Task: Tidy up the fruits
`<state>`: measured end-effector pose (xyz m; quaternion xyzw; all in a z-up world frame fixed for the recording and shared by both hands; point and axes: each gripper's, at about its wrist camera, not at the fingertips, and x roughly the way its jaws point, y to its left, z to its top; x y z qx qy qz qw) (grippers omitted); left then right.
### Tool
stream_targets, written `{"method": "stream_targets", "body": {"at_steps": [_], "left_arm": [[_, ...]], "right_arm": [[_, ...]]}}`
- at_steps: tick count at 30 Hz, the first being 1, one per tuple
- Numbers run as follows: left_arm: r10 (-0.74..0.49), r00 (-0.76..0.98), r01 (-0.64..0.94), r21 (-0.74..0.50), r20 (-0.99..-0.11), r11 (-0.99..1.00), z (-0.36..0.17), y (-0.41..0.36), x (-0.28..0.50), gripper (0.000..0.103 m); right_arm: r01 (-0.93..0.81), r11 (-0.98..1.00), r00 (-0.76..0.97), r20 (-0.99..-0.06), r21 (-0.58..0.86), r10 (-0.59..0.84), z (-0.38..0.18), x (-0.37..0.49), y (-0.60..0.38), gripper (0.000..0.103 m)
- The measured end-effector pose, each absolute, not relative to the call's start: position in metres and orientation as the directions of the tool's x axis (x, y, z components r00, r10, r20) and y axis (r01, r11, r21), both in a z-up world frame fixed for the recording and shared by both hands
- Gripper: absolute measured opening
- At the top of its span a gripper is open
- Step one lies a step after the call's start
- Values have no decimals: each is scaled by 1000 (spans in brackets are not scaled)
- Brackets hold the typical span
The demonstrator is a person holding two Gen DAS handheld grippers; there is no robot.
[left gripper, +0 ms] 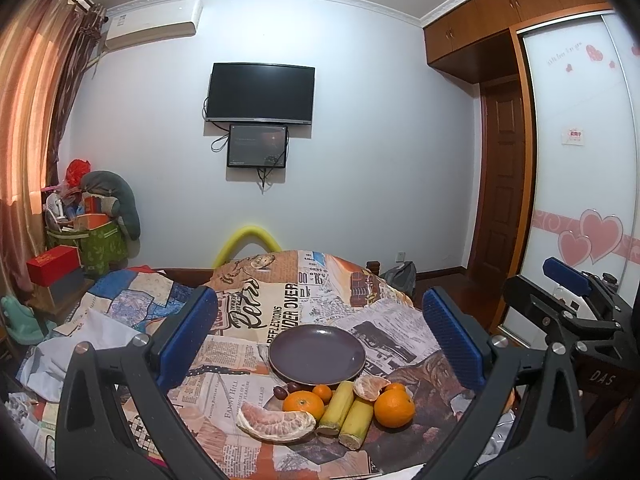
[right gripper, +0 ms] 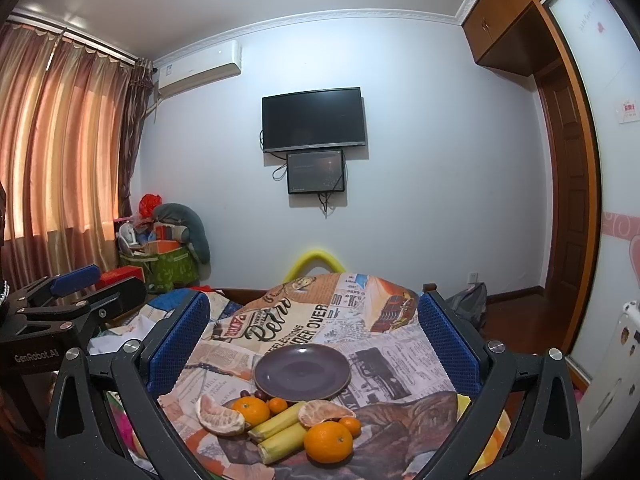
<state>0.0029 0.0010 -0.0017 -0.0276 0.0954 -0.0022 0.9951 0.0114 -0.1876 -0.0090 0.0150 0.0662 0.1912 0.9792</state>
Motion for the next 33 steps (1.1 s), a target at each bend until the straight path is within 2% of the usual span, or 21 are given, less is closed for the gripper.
{"method": "stream_targets", "body": {"at_steps": [33], "left_arm": [[-13,982,1,-67,-187,998,-2,3,2,103]], "right_arm": [[-366,929,920,-123,59,371,-8,9,-191,103]]}}
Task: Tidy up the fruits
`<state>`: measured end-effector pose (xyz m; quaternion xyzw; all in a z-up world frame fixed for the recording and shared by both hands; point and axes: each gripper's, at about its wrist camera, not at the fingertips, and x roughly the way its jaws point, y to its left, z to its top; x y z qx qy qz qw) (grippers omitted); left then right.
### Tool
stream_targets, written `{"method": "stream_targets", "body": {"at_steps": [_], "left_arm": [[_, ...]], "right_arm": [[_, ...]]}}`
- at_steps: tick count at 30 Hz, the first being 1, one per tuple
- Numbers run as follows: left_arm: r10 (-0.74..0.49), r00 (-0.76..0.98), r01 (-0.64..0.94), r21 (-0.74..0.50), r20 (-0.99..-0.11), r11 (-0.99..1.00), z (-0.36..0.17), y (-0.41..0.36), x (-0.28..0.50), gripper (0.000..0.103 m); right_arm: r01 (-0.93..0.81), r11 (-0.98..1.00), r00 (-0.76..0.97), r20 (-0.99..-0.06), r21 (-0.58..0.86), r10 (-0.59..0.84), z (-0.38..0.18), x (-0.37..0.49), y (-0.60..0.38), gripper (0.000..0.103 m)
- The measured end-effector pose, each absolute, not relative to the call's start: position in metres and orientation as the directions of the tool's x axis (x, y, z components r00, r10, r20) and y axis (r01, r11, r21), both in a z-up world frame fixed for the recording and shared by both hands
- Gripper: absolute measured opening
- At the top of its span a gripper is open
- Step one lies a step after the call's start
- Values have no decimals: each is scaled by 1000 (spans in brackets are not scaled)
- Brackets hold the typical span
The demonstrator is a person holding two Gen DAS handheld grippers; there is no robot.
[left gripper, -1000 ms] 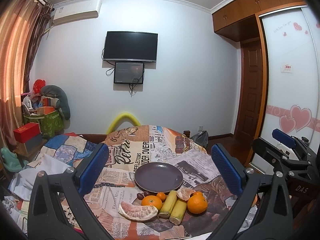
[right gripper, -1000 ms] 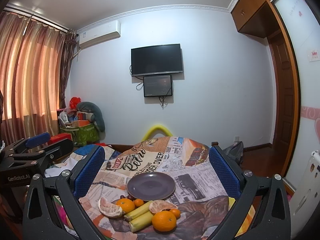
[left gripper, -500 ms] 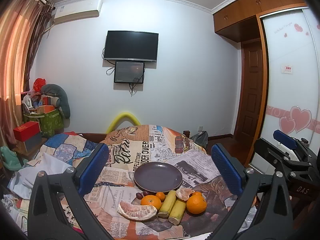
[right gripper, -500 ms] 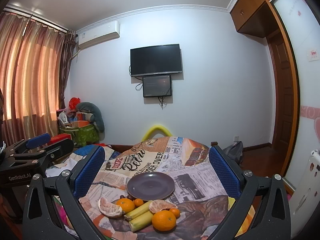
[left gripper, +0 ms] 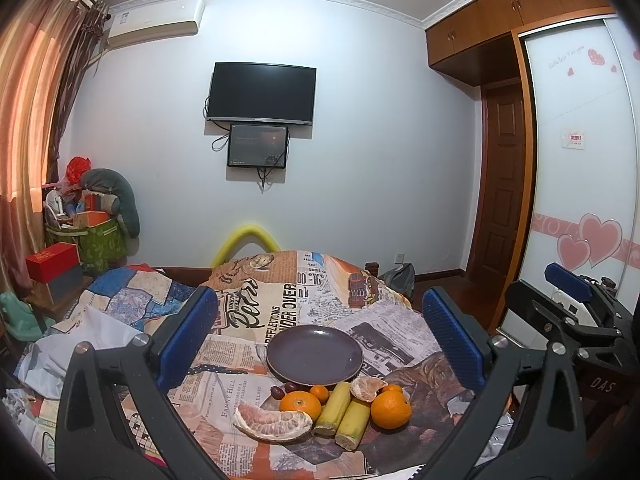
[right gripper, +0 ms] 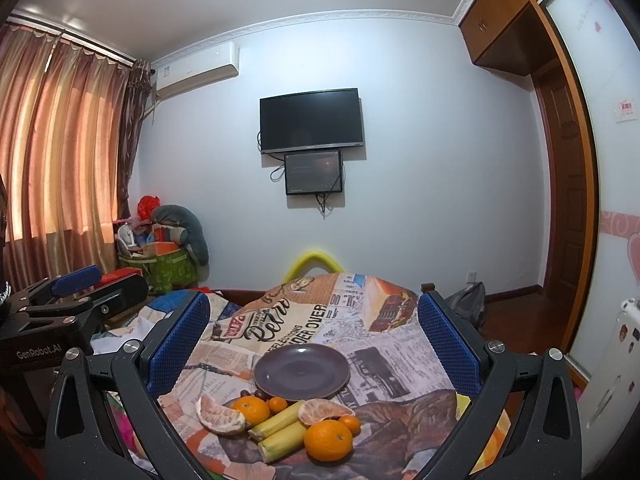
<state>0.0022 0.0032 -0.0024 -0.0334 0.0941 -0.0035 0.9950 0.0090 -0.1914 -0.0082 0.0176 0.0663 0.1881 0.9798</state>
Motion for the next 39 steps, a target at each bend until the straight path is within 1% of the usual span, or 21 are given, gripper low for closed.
{"method": "stream_targets", "body": {"at_steps": [18,24,27,31,35,39], "left_arm": [[-16,982,3,-68,-188,998,-5,4,2,103],[-9,976,-4,-62,-216,998,-10,7,11,103],[-2,968,-14,-62,-250,998,-17,13,22,103],[18,948,-41,-66,-317,997,-33,24,44,103],[37,916,-62,-50,-400,997,-55,34,67,103],[42,869,-66,-31,-492,997,-83,39,89,99]], "right_arm": [[-373,925,916,-131,67,379,-6,11,-191,103],[-362,928,910,-185,81,371,-14,24,-193,103],[-356,931,899,-242,80,365,-25,38,-195,103],[-353,932,876,-323,79,359,-46,57,-198,103],[-352,933,849,-392,82,355,-64,69,-201,103],[-355,931,812,-466,82,351,-84,81,-203,103]]}}
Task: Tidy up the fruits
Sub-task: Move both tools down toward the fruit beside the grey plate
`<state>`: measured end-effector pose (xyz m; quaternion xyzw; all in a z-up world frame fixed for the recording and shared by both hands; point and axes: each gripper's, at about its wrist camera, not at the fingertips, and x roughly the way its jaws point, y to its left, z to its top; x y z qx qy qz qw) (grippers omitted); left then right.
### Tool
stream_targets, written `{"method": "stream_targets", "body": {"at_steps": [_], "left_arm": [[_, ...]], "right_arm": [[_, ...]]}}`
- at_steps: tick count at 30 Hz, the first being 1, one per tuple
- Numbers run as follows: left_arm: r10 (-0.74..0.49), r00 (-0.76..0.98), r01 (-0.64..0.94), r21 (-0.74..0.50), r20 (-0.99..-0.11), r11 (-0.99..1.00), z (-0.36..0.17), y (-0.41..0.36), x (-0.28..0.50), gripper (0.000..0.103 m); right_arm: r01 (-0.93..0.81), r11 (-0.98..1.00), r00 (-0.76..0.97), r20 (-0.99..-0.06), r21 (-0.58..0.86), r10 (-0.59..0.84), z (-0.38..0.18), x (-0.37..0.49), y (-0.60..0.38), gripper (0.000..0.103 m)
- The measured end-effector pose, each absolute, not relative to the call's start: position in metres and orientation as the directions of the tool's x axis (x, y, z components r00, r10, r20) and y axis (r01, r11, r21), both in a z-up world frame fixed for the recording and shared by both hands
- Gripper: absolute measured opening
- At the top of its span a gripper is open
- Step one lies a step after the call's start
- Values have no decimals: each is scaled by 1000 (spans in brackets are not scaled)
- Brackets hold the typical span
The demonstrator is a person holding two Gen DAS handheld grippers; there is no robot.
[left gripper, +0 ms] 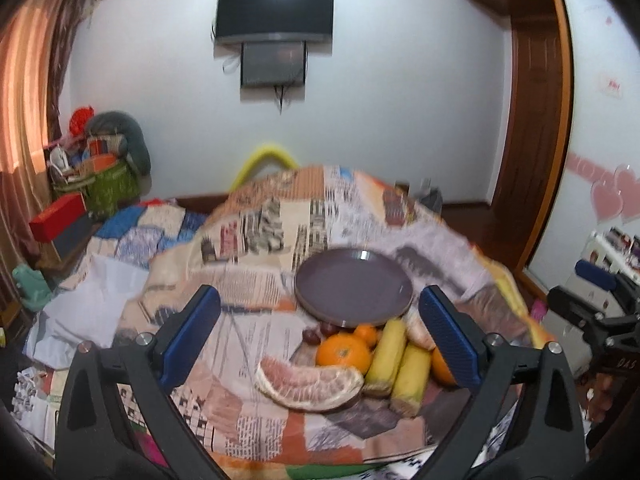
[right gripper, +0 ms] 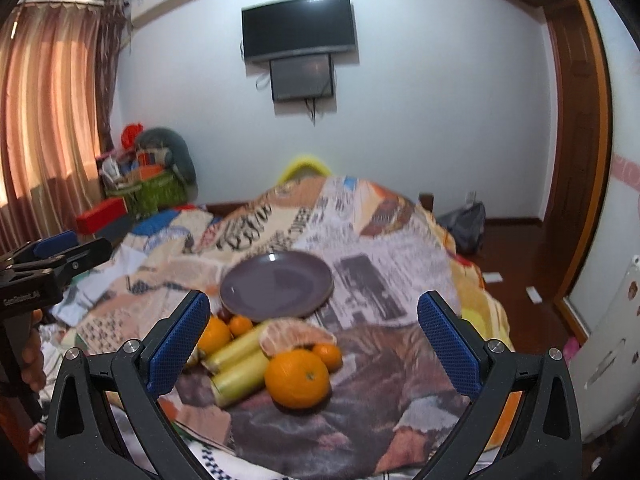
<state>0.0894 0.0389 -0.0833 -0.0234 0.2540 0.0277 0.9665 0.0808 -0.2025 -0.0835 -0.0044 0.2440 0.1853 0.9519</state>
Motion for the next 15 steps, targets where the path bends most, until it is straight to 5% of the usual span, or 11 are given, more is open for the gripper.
{"method": "stream_targets", "body": {"at_steps": [15], "left_arm": [[-34,635,-112,-136,-772,984,-192,46,150,99]], "right_arm": [[-385,914,641,-676,127,364,-149,113,-191,103]]}}
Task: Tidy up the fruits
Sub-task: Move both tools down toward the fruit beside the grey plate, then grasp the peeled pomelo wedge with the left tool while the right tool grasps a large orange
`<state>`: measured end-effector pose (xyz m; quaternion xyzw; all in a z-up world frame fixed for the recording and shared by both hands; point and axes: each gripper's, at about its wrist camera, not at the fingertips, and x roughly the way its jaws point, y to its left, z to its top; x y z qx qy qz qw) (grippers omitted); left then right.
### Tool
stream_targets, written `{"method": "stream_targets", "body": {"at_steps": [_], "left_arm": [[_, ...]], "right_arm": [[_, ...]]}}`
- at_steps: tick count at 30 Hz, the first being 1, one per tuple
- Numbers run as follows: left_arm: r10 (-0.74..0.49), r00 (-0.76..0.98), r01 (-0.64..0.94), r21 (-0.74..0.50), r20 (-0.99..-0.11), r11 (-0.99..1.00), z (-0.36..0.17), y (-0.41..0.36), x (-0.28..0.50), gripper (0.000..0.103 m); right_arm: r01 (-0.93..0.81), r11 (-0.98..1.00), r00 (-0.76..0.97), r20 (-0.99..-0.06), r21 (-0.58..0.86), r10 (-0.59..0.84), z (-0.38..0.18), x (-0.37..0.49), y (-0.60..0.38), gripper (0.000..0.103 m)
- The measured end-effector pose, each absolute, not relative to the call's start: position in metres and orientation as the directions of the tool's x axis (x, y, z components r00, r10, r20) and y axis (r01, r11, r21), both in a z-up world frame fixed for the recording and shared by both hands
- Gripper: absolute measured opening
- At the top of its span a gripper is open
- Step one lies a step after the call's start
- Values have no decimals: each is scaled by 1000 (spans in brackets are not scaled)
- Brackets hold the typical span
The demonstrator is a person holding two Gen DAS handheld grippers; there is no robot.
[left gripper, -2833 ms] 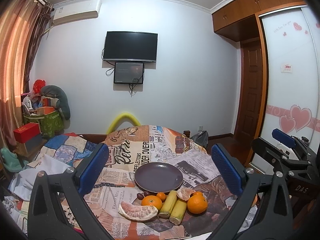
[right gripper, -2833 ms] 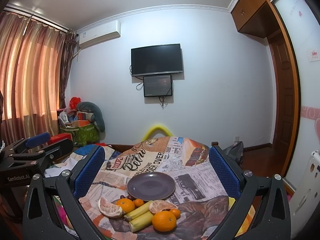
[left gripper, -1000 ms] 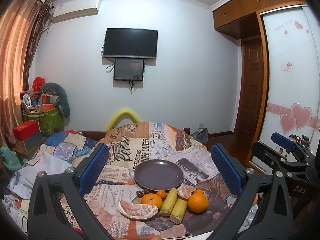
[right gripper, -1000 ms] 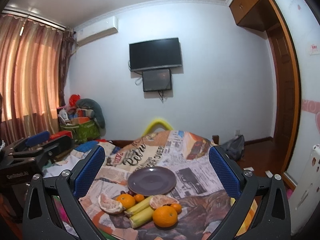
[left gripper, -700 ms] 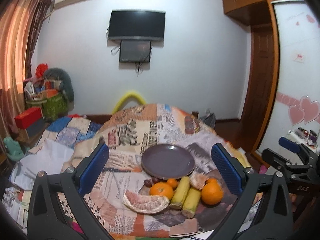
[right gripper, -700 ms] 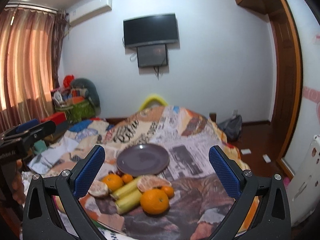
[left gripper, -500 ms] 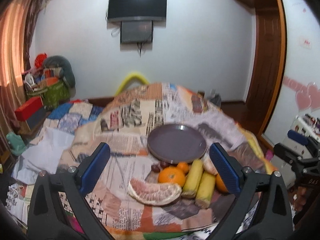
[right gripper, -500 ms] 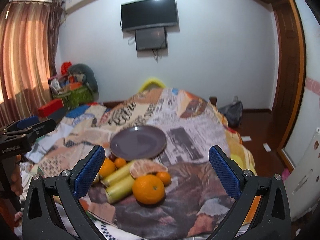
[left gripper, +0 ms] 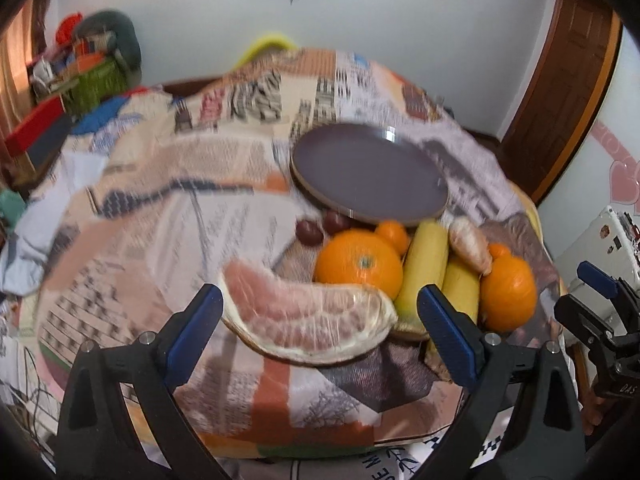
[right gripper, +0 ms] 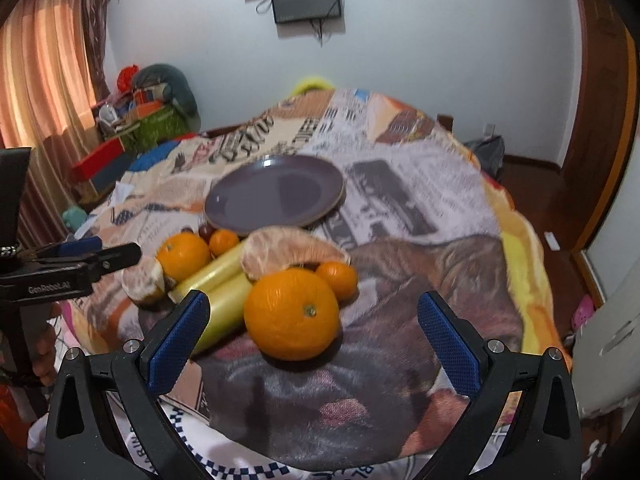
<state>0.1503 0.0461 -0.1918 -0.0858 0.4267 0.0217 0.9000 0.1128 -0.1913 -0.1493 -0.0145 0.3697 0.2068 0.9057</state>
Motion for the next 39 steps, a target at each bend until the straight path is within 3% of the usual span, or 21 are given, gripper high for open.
{"method": "stream_targets", "body": {"at_steps": [7,11,17,22,36,39], "left_arm": [[1,588,-156,-112,-809,981,-219,44,163,99],[36,600,-149,-68,-799,986,-222,42,164,100],[87,550,-160,-3,-831,987,-231,60,152,100],[54,527,-204,-64,-848,977,-240,90,135,100],[5,536,-243,-149,-844,959,-238,103,154,100],[9,548,-255,-157,-837,954,-238,107,160,94]], "right_arm": [[-394,899,560,-725,194,402,-172,127,-186,102],[-398,888,515,-746,229,423,-184,133,-180,95],[-391,882,486,-754,263,441,-191,138,-178,93],[-387,883,485,-756,265,440,-193,140,-177,93],[-380,873,470,-750,304,466,-196,144,-178,71],[-384,868,469,-743,315,477,-196,144,-178,68]]}}
